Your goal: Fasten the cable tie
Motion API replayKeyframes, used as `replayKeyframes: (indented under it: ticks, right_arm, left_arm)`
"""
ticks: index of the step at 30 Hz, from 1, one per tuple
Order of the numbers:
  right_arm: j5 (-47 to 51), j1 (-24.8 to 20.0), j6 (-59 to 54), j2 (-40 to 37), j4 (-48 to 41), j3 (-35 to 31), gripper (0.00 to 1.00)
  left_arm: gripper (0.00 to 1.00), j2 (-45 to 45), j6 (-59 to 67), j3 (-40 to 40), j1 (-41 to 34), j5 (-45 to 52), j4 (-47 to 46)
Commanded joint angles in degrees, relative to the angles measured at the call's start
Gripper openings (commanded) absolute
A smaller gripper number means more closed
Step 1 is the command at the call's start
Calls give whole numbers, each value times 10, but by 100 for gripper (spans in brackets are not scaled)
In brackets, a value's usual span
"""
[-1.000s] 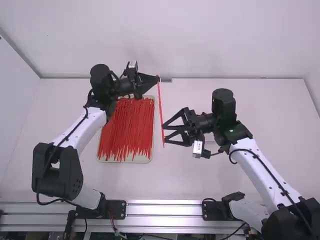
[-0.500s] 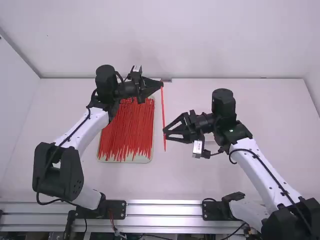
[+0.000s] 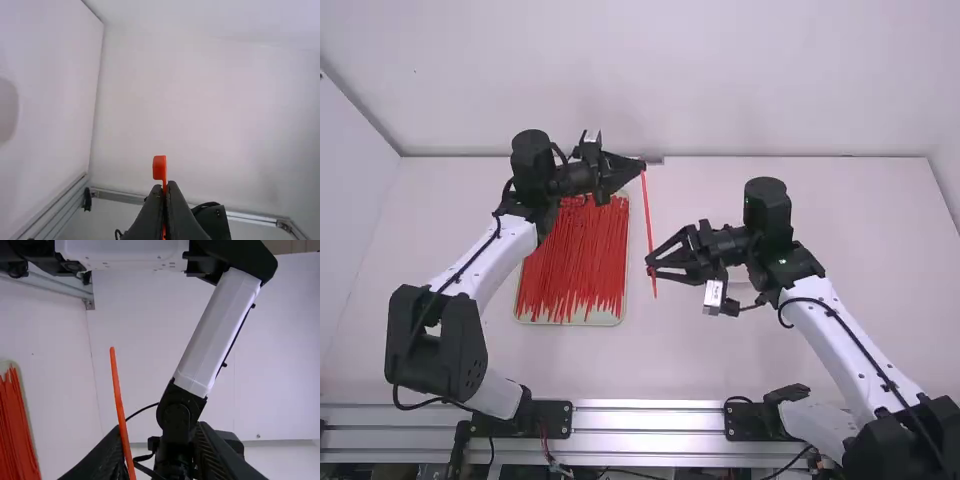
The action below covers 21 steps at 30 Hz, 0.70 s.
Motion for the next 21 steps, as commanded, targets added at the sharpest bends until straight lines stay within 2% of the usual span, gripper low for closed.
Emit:
replayKeyframes:
  ticks: [1,9,11,12,13,14,18,21]
  right_arm:
    - [5,-3,3,1,2,16,37]
    - [28,-7,3,1,2,16,33]
    - [28,-7,3,1,1,16,25]
    - [28,-7,4,1,1,16,15]
    - [28,-7,4,1,1,16,15]
    - [27,-7,4,1,1,16,0]
    - [28,-5,7,1,-3,16,0]
    - [28,-11,54,1,6,16,0]
  left_arm:
    - [2,-5,5,12,-2,-4,1]
    - [2,-5,9,12,-2,-6,1]
    - [2,-5,11,11,-2,-6,2]
    - [2,-5,11,11,-2,-5,2]
    - [2,-5,11,11,-2,-5,2]
    - [2,-5,12,11,-2,-5,1]
    - [2,-5,31,11,-2,-3,0]
    - [2,-5,51,11,-2,-4,-19]
